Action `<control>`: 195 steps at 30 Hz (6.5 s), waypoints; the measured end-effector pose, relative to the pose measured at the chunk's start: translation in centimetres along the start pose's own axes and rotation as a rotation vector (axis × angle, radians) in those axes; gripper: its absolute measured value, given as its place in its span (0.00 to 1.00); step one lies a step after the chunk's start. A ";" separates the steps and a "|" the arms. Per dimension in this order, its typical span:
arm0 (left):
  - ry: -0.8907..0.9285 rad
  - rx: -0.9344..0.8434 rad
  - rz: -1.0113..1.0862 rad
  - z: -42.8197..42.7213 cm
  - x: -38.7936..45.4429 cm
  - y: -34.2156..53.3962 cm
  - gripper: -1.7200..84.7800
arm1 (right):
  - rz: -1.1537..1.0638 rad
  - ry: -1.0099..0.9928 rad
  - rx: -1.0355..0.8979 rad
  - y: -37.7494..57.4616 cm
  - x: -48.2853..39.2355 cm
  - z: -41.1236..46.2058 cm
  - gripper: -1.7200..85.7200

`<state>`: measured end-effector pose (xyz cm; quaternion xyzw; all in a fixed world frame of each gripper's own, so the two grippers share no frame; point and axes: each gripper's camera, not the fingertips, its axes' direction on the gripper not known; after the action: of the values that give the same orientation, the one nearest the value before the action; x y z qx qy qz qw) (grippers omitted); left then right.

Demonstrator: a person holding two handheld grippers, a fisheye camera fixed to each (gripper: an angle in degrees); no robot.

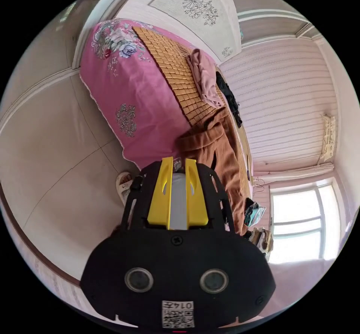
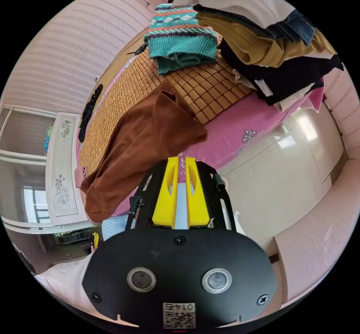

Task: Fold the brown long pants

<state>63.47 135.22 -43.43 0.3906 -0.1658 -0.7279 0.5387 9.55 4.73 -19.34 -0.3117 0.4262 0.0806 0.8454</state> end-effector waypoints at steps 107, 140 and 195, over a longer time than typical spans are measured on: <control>0.027 -0.442 1.793 57.9 68.5 40.2 0.16 | -0.579 0.095 0.006 2.1 -15.0 35.8 0.10; -0.238 -0.510 1.799 94.5 79.7 45.6 0.01 | -0.421 -0.250 0.038 -9.0 -1.4 46.2 0.02; -0.091 -0.593 1.473 73.2 65.1 39.8 0.05 | -0.413 -0.431 0.082 -9.3 6.4 45.8 0.04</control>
<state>27.35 48.10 4.35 -0.0093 -0.2024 -0.2135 0.9557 47.92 23.81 0.25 -0.3331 0.1672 -0.0462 0.9268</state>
